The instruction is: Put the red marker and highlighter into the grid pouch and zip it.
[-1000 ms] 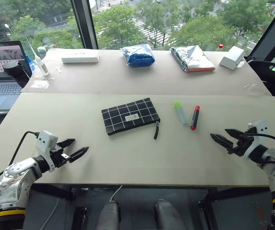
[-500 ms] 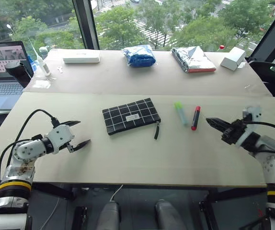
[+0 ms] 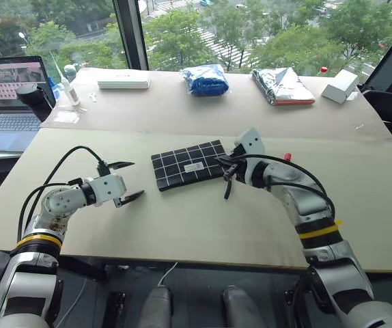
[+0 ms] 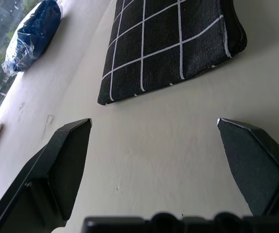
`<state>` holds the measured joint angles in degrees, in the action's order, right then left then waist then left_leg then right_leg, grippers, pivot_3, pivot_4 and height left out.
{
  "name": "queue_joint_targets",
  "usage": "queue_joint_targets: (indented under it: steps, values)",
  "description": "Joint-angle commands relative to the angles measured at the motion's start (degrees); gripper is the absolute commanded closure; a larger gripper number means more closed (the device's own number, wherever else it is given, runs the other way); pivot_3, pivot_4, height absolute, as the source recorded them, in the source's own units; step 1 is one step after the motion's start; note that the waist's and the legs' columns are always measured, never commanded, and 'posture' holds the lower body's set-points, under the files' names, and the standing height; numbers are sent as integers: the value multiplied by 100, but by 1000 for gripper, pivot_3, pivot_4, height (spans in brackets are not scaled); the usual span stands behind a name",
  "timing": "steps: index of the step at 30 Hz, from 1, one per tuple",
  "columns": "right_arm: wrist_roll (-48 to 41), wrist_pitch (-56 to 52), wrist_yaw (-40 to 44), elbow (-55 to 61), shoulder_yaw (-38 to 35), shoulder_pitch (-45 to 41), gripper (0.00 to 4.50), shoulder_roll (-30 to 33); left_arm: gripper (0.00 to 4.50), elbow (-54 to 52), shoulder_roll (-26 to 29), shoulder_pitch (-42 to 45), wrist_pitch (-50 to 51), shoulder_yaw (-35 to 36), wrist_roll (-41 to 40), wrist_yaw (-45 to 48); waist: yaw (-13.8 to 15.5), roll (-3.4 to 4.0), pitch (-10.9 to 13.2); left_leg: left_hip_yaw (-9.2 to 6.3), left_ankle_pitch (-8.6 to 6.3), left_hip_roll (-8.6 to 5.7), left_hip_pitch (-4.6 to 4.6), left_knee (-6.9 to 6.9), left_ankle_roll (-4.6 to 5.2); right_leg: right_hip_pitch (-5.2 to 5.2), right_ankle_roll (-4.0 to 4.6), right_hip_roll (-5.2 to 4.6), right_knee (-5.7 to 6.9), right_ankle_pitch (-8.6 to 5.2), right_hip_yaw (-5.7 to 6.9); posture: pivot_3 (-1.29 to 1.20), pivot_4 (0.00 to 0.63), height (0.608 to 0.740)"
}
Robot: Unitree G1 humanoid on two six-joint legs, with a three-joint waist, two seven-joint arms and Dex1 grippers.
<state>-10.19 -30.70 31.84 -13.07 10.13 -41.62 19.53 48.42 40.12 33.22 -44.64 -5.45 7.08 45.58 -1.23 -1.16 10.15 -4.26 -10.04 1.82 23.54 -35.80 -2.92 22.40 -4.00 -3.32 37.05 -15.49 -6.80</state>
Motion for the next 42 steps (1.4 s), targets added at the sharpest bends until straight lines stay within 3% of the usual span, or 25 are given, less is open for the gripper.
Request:
queue_joint_targets:
  steps: [1,13,21,32,42]
  values:
    - [563,440,-107,-508,228,-243,4442,47,0,300,-50,-46,-58,-172,209,-79,17,0,0,0,0,1,0,0,0,0,2,0,0,1,0,0,150,740]
    - [1904,1441,467,-1087,1247,-372,4442,352,0,296,-116,-93,-155,-206,45,-7,-10,3,-2,0,0,2,-5,1,0,1,-4,2,6,-3,0,0,150,740]
    - [2115,1766,528,-1242,1105,-432,4442,332,0,471,-295,105,-527,-367,196,13,14,2,-2,-1,0,1,-6,1,0,-3,-4,2,5,-3,1,0,150,740]
    - [2148,1744,576,-971,1015,-206,4442,370,0,1394,-469,813,-1238,-908,1279,-1143,37,1,-3,-1,0,-1,-6,-2,0,-5,-5,1,4,-3,2,0,150,740]
    - [2171,1682,555,-852,966,-142,4442,375,0,1750,-678,1160,-1595,-1278,1695,-1607,49,1,-3,-1,0,-2,-6,-2,0,-6,-6,1,4,-3,2,0,150,740]
